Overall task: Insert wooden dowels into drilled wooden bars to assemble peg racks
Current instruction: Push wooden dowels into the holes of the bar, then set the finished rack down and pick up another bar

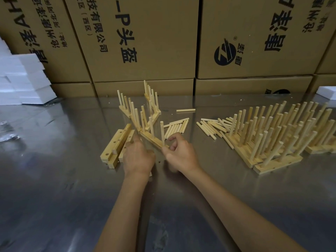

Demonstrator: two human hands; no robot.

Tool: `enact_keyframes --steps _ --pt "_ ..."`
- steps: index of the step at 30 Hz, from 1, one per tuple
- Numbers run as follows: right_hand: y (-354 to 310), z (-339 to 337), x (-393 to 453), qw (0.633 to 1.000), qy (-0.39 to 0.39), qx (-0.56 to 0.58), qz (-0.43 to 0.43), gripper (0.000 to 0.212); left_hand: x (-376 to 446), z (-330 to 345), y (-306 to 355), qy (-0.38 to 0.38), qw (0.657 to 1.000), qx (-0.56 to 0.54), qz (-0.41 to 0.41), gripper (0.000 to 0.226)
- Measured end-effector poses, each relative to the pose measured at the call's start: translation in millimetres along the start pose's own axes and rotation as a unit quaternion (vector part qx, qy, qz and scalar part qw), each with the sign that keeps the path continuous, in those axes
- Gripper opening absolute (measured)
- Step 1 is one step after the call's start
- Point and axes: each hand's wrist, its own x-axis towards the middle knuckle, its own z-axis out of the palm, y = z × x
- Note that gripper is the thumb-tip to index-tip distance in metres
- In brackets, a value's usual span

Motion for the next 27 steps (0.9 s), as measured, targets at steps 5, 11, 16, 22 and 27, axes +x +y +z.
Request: enact_keyframes --steps 5,11,16,22,27 --pt "8 -13 12 0.995 0.023 -0.089 -0.029 0.046 -2 -9 5 0.1 0.988 -0.115 -0.003 0.047" --pt "10 -15 27 0.971 -0.032 -0.238 -0.019 0.043 -2 -17 15 0.017 0.9 -0.419 -0.12 0.011" --pt "9 -18 21 0.962 0.054 -0.267 -0.017 0.034 -10 -9 22 -0.23 0.796 -0.543 -0.141 0.03" --pt "14 -29 2 0.938 0.045 -0.342 -0.031 0.035 -13 1 28 -0.244 0.811 -0.509 -0.15 0.033" --pt "18 -43 -16 0.951 0.067 -0.298 -0.049 0.022 -18 9 28 -0.245 0.806 -0.515 -0.159 0.051"
